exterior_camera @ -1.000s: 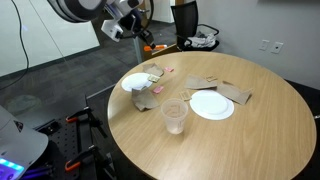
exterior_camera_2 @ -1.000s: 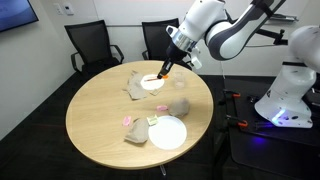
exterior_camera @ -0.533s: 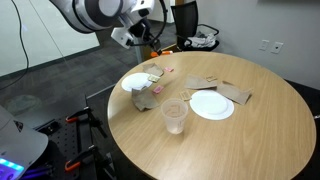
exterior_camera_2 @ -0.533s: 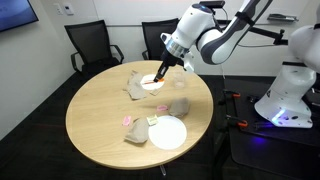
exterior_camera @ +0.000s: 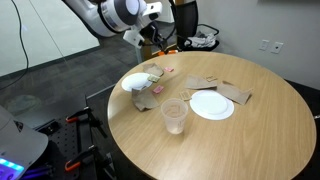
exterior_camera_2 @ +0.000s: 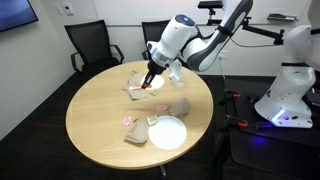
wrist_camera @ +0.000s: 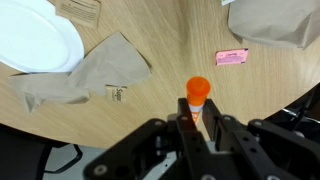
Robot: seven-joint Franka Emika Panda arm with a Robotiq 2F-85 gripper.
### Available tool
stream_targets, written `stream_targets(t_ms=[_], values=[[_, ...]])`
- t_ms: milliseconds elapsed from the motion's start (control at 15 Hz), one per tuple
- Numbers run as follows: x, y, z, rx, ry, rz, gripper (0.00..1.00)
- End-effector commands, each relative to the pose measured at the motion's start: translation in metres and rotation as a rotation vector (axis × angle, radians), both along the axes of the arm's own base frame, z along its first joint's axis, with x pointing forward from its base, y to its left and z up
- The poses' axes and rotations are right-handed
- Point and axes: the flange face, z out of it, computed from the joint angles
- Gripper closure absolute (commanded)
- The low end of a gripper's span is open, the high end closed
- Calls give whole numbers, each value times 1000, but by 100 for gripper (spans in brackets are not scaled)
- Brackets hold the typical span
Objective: Remove the orange marker from the cup
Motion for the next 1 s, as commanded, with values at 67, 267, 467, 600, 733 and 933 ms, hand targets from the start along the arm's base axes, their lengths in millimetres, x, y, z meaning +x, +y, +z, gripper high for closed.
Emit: stream_targets(t_ms=[67,267,467,600,733,933], values=[[27,27,-30,-36,5,-19,95],[35,35,-53,-53,13,-32,95],[37,40,-78,-66,33,-40,95],[38,41,-94,-75,49,-36,95],[40,39,-108,-85,63,-31,95],[43,33,-124,-89,81,-36,95]])
